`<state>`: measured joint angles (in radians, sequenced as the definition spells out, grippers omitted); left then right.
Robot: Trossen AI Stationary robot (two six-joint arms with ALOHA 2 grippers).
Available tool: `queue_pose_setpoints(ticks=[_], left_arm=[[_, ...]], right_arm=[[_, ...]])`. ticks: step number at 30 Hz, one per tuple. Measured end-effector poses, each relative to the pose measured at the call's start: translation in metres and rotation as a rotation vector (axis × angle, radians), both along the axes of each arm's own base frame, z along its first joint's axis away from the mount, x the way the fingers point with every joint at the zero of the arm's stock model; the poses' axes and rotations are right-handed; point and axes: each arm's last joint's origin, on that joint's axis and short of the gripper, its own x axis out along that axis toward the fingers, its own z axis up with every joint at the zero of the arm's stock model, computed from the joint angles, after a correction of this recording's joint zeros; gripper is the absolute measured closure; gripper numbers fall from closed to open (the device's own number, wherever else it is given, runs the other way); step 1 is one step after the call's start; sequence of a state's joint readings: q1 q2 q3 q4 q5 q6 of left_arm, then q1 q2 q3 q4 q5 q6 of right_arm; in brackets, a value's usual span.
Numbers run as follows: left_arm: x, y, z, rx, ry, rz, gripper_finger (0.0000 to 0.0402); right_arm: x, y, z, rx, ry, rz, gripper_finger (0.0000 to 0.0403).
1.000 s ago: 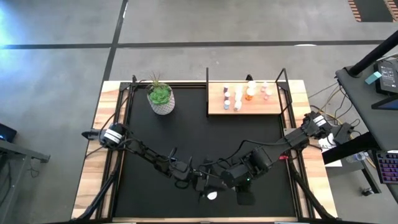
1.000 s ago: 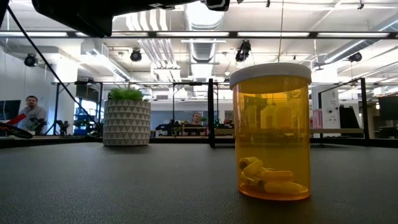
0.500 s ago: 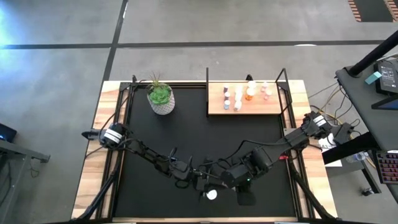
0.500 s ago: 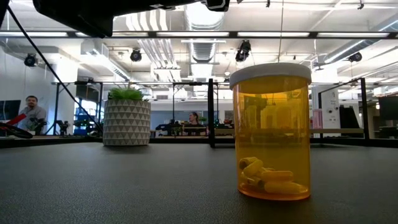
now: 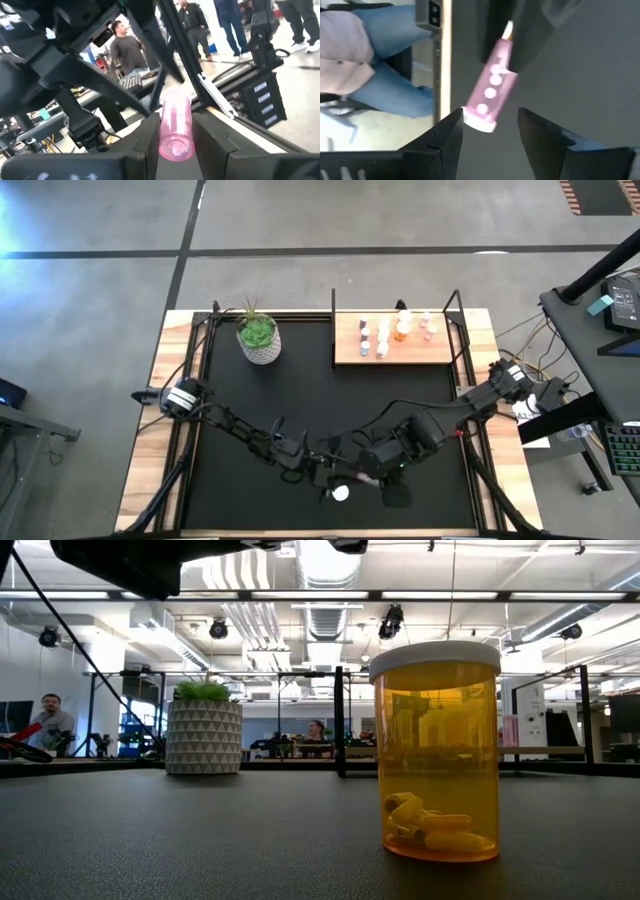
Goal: Pick and place medicine bottles onto shelf by color
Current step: Put the pink pill bottle on the shelf aligned with the other pink pill bottles
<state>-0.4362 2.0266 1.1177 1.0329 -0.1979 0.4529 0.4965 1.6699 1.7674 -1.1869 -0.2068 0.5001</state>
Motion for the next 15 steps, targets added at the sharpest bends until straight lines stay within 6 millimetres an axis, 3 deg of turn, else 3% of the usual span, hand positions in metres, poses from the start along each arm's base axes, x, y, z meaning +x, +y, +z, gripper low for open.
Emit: queue_pose_setpoints(ticks=[9,15], left_arm=[[0.0,0.006,0.003,-0.073,-0.02,0.205,0.0316],[0.0,0.013,0.001,-0.115,-0.013,0.288,0.0316]], right_arm=[[-0.015,-0.014,0.028,-0.244,-0.011,-0.004,0.022],[-0.019,-0.019,0.054,-0.34,-0.124,-0.012,0.0218]])
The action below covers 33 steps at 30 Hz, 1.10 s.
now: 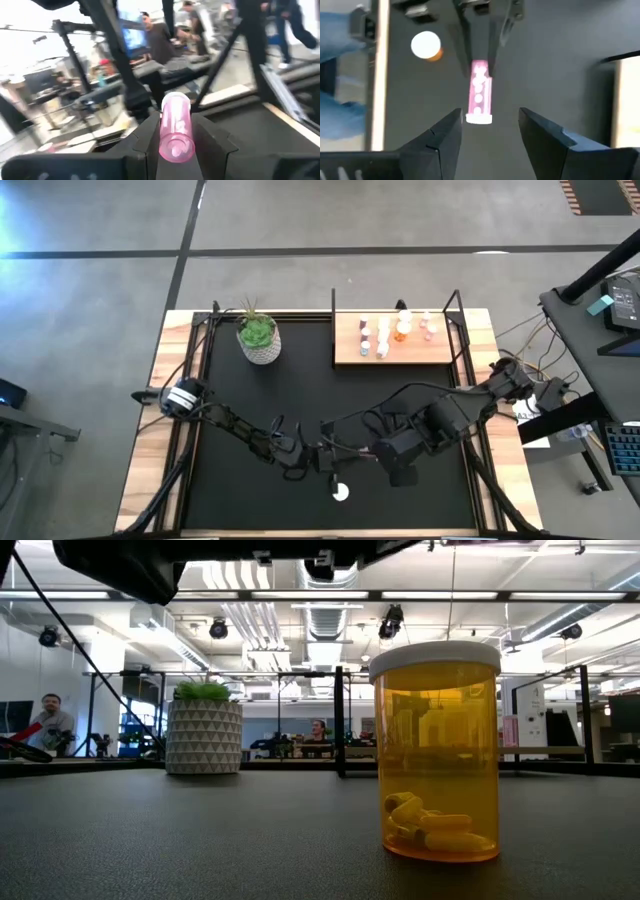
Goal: Pick and place medicine bottles onto shelf by color
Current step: Put the pink pill bottle on the shelf aligned with the other pink pill bottles
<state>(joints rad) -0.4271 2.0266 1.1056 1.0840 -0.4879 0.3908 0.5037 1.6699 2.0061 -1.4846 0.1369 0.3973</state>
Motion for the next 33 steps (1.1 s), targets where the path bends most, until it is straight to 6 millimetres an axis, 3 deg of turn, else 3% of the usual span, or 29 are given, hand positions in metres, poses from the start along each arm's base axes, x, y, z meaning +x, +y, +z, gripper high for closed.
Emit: queue_pose_setpoints(ticks=[7,14,21,33], left_arm=[[-0.007,0.016,0.03,0.008,-0.11,0.263,0.0316],[-0.02,0.023,0.063,0.021,-0.161,0.307,0.0316],[-0.023,0.025,0.068,0.021,-0.153,0.303,0.0316],[-0.022,0.024,0.081,0.01,-0.213,0.25,0.0316]], right_arm=[[-0.008,-0.008,0.013,-0.193,-0.066,-0.039,0.0218],[-0.017,-0.015,0.025,-0.322,-0.16,-0.031,0.0218],[-0.029,-0.025,0.04,-0.387,-0.233,-0.043,0.0218],[-0.02,-0.019,0.036,-0.376,-0.258,-0.019,0.0215]])
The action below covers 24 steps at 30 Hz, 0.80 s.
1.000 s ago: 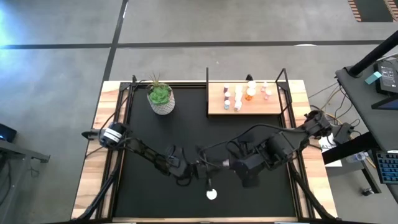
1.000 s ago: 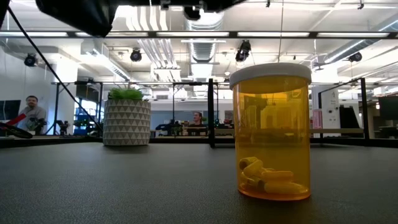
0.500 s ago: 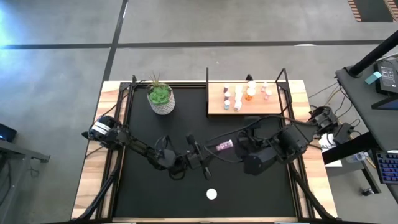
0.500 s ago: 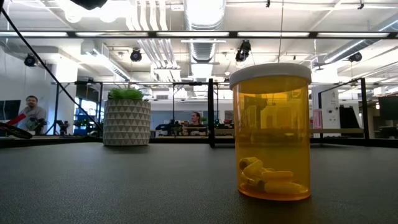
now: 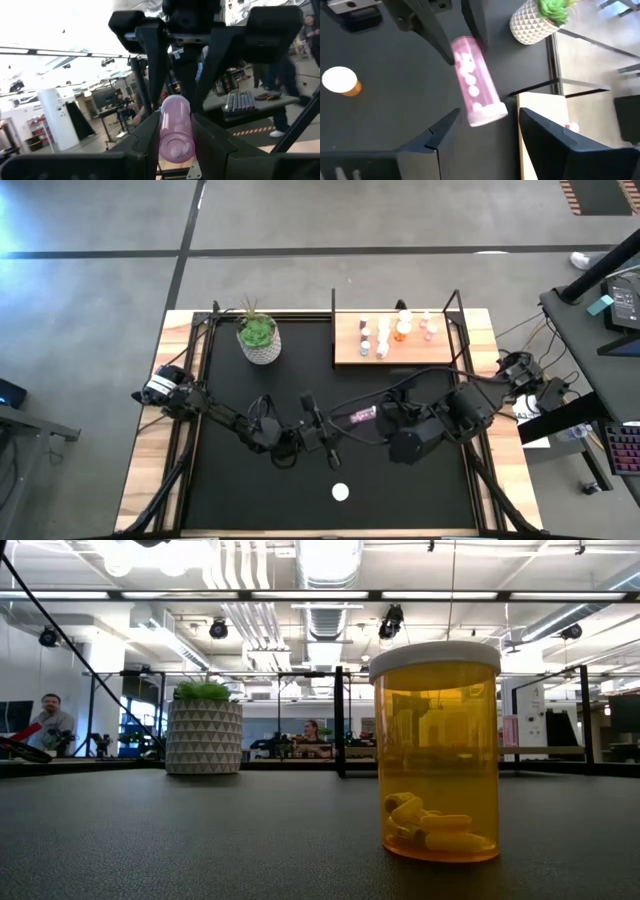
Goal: Pick and place medicine bottles onto shelf by color
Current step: Put the pink pill bottle on the shelf aligned with the other pink pill bottles
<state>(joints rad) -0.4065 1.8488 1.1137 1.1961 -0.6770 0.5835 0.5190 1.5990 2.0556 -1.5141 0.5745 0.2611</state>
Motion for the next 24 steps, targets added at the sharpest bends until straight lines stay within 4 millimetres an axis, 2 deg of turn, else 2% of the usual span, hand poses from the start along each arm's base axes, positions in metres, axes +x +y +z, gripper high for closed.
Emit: queue_pose_setpoints(ticks=[12,24], left_arm=[[0.0006,-0.001,0.0016,0.017,-0.012,-0.039,0.0316],[0.0005,-0.001,0.0018,0.016,-0.013,-0.038,0.0316]], right_arm=[[0.0061,0.0036,-0.0045,-0.017,0.015,0.032,0.0203],[0.0072,0.0043,-0.0036,-0.015,0.003,0.044,0.0262]])
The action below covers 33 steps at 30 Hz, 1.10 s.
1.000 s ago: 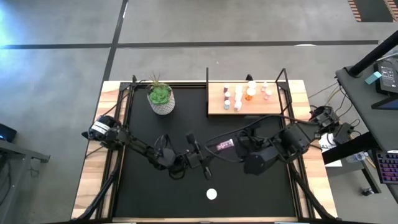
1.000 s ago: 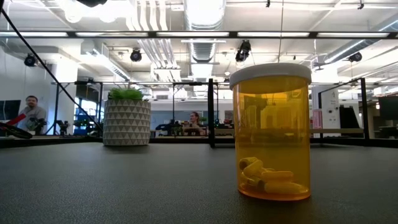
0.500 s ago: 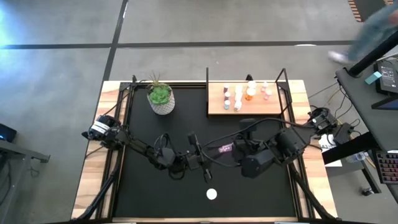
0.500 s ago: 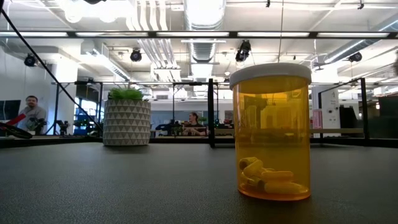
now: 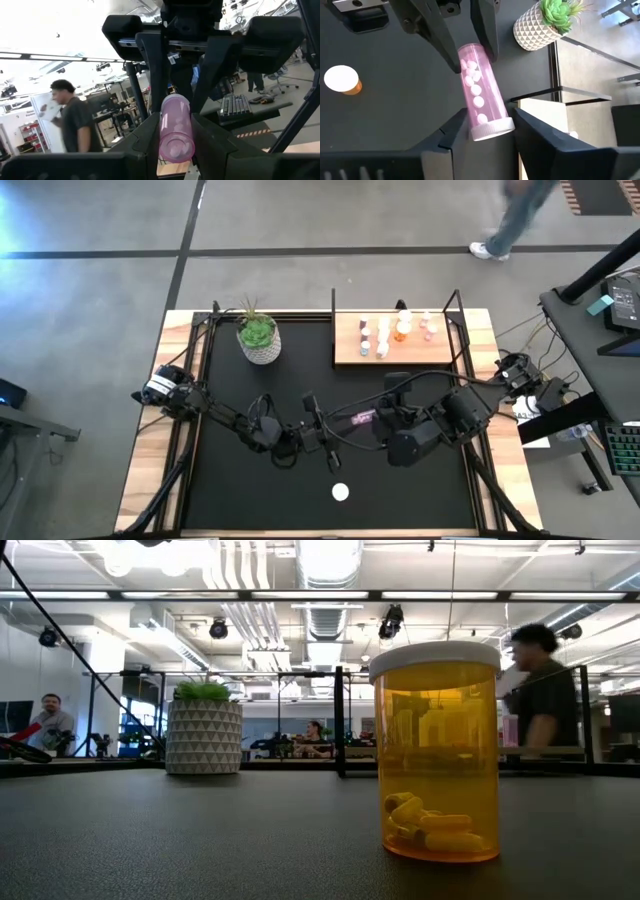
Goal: Pick and place medicine bottles onto shelf by color
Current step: Put the pink pill bottle on the shelf aligned with the other pink pill bottles
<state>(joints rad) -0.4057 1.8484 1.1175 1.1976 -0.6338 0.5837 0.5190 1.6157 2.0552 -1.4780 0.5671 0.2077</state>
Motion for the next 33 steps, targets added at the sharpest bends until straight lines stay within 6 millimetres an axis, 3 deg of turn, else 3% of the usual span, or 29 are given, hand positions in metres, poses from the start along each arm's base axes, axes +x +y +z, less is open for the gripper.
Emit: queue_pose_setpoints(ticks=[6,13,19,26,33], left_arm=[[0.0,0.0,0.0,0.0,0.0,0.0,0.0316],[-0.001,0.001,-0.003,-0.01,0.007,-0.001,0.0311],[0.001,0.002,-0.009,-0.049,0.076,0.064,0.0264],[0.0,0.007,-0.018,-0.134,0.154,0.267,0.0194],[0.002,0.008,-0.037,-0.238,0.254,0.337,0.0178]], right_arm=[[-0.001,0.0,0.0,0.002,0.001,0.002,0.0285],[-0.001,0.0,0.0,0.004,0.002,-0.004,0.0285],[-0.004,-0.008,-0.001,0.008,0.033,-0.077,0.0285],[0.0,-0.025,-0.003,0.048,0.043,-0.179,0.0285],[0.01,-0.052,-0.005,0.075,0.028,-0.323,0.0286]])
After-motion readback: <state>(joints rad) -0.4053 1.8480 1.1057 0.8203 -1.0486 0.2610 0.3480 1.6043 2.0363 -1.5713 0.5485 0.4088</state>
